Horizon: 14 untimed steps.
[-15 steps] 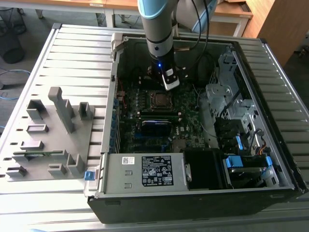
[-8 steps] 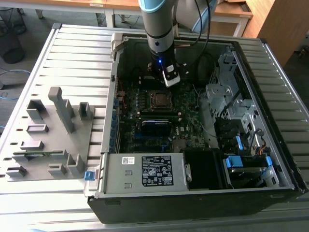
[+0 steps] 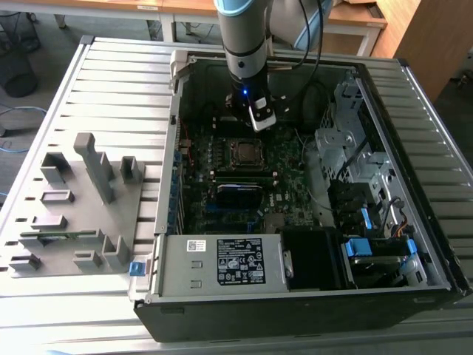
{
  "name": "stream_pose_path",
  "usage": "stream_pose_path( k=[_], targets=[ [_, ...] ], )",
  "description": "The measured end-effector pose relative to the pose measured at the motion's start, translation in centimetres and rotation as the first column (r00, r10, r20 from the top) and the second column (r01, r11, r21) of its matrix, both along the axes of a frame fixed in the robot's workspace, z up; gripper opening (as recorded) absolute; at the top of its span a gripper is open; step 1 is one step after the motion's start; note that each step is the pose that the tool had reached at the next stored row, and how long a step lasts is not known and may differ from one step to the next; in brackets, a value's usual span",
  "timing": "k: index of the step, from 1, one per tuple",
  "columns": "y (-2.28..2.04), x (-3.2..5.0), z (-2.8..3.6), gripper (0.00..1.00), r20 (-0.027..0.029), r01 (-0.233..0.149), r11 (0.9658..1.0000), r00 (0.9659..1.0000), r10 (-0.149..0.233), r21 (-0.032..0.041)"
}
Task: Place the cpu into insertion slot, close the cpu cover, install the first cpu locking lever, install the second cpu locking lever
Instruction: 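Install the first cpu locking lever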
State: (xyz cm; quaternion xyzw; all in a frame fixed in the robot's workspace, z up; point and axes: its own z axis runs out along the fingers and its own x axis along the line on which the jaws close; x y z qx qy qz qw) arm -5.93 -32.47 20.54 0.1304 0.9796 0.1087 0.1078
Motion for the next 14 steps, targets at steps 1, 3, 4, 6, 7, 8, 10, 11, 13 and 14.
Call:
stream_pose_path(
  k=[1, 3, 4, 6, 7, 8, 10, 11, 13, 14],
  targets=[
    [0.00, 0.05, -0.02, 0.10, -0.0176, 0.000, 1.0000, 0.9998, 0.000, 0.0001],
    [0.00, 0.14, -0.05, 0.10, -0.0451, 0.000, 1.0000, 0.9990, 0.000, 0.0003],
    [0.00, 0.14, -0.05, 0.10, -0.0481, 0.000, 1.0000, 0.9988, 0.000, 0.0001],
    [0.00, 0.14, -0.04, 0.10, -0.0484, 0.000, 1.0000, 0.9988, 0.000, -0.0004],
    [0.00, 0.14, -0.04, 0.10, -0.0484, 0.000, 1.0000, 0.9988, 0.000, -0.0005],
    [0.00, 0.14, -0.04, 0.10, -0.0484, 0.000, 1.0000, 0.9988, 0.000, -0.0004],
    [0.00, 0.14, -0.04, 0.10, -0.0524, 0.000, 0.9998, 0.9986, -0.001, -0.0195],
    [0.00, 0.14, -0.04, 0.10, -0.0569, 0.000, 0.9993, 0.9984, -0.002, -0.0373],
    [0.00, 0.14, -0.04, 0.10, -0.0678, -0.001, 0.9973, 0.9977, -0.004, -0.0740],
    [0.00, 0.14, -0.04, 0.10, -0.0731, -0.001, 0.9958, 0.9973, -0.006, -0.0919]
  ],
)
